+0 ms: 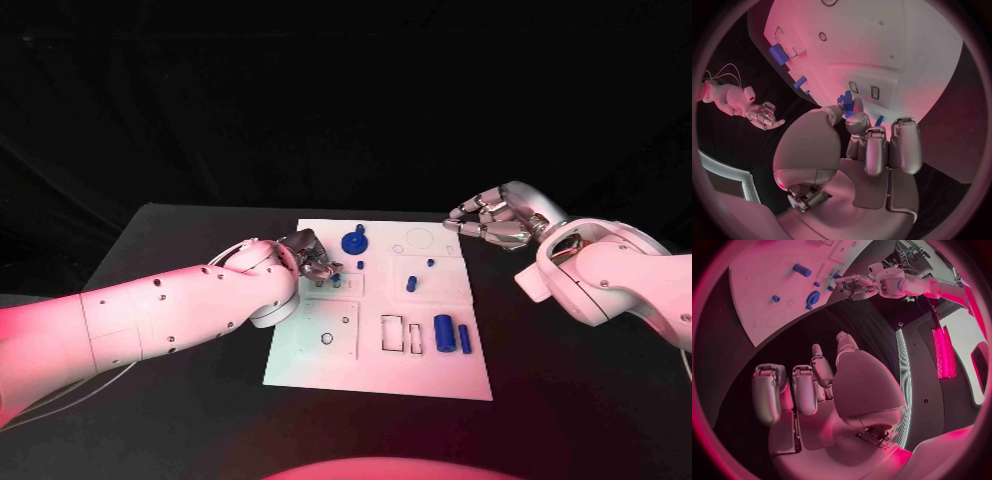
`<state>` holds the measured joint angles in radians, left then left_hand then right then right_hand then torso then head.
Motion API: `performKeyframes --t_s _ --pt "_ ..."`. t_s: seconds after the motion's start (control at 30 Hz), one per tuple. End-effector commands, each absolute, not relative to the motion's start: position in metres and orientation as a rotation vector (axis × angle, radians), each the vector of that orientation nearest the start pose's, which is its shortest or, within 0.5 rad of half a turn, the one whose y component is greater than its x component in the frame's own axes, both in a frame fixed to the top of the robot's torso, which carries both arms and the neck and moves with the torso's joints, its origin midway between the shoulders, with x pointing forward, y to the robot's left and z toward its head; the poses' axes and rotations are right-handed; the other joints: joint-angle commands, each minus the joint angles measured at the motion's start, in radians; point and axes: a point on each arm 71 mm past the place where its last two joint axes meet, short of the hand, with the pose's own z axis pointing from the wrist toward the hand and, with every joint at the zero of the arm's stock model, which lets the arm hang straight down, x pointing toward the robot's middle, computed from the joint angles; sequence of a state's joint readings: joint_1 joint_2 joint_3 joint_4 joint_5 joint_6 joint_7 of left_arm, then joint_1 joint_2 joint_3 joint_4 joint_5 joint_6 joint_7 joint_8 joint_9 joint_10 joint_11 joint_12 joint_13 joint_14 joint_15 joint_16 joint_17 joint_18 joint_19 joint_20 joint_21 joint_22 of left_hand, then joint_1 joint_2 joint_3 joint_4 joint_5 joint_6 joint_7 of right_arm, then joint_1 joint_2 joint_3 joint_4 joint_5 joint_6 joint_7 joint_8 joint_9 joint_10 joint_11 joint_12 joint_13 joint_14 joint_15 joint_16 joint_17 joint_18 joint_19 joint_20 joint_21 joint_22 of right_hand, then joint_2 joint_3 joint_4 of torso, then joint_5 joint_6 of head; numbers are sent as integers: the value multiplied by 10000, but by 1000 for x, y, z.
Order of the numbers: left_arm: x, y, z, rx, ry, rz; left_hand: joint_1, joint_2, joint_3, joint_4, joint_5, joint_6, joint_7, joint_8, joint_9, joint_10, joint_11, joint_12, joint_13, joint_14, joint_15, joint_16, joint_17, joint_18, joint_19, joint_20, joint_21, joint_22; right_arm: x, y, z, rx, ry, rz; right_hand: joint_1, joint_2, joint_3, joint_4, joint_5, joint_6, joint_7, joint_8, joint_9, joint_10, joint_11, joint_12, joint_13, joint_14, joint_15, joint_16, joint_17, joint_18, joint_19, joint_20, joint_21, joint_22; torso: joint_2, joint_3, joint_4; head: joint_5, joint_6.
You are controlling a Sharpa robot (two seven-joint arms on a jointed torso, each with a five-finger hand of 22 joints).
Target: Assemble the parts on the task board
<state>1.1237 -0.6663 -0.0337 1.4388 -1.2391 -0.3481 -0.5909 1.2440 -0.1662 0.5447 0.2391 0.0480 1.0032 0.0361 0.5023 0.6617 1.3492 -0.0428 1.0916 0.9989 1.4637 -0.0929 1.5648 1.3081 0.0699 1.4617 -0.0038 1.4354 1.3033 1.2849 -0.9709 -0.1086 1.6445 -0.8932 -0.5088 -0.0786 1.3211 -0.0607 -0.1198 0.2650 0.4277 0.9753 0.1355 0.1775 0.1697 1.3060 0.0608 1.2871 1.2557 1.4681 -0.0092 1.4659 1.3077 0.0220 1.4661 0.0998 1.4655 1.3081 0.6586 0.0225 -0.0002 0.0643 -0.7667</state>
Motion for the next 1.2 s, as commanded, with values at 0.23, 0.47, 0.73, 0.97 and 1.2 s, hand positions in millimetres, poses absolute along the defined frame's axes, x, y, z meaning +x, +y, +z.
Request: performKeyframes --t_s 0.23,0.47,0.73,0.97,1.2 --pt "489 162 -240 -3247 19157 -3757 -29 -59 2044 -1951 42 63 -55 40 28 104 -6 44 14 1071 -77 60 2627 -154 92 -3 24 7 472 -240 -159 4188 16167 8400 12 76 -61 -1 65 -56 22 65 14 17 -44 -20 -17 568 -70 -63 658 100 271 -71 -49 1803 4 -7 10 -27 -32" --pt "489 160 -241 -3073 19405 -3609 -80 -104 2075 -1944 40 72 -66 49 48 119 -13 51 24 1071 -82 60 2627 -156 97 -5 29 19 472 -240 -159 4182 16178 8404 -7 96 -76 19 77 -60 22 68 19 22 -43 -16 -13 568 -70 -62 660 101 269 -71 -53 1801 4 -4 11 -32 -51" --pt "489 158 -244 -2916 19713 -3421 -128 -135 2091 -1929 40 87 -77 60 66 127 -20 47 19 1071 -86 60 2627 -159 102 -7 36 33 472 -239 -160 4174 16185 8416 -7 96 -76 19 77 -60 22 68 19 22 -43 -16 -13 568 -70 -62 660 101 269 -71 -53 1801 12 -8 7 -58 -65" --pt "490 155 -245 -2881 19732 -3357 -138 -138 2094 -1925 40 89 -79 62 70 122 -21 32 1 1071 -87 60 2627 -158 100 -7 33 27 471 -239 -160 4166 16191 8421 -16 104 -86 27 82 -62 22 69 22 19 -44 -19 -17 567 -70 -66 655 102 266 -71 -59 1797 5 -3 12 -83 -72" --pt "491 154 -245 -2869 19691 -3318 -145 -135 2099 -1920 40 90 -80 63 73 122 -22 31 1 1071 -88 60 2627 -159 101 -8 35 32 471 -239 -160 4158 16194 8425 -17 105 -88 29 83 -62 22 69 22 19 -44 -20 -17 567 -70 -67 653 103 265 -71 -60 1796 8 -5 10 -98 -80"
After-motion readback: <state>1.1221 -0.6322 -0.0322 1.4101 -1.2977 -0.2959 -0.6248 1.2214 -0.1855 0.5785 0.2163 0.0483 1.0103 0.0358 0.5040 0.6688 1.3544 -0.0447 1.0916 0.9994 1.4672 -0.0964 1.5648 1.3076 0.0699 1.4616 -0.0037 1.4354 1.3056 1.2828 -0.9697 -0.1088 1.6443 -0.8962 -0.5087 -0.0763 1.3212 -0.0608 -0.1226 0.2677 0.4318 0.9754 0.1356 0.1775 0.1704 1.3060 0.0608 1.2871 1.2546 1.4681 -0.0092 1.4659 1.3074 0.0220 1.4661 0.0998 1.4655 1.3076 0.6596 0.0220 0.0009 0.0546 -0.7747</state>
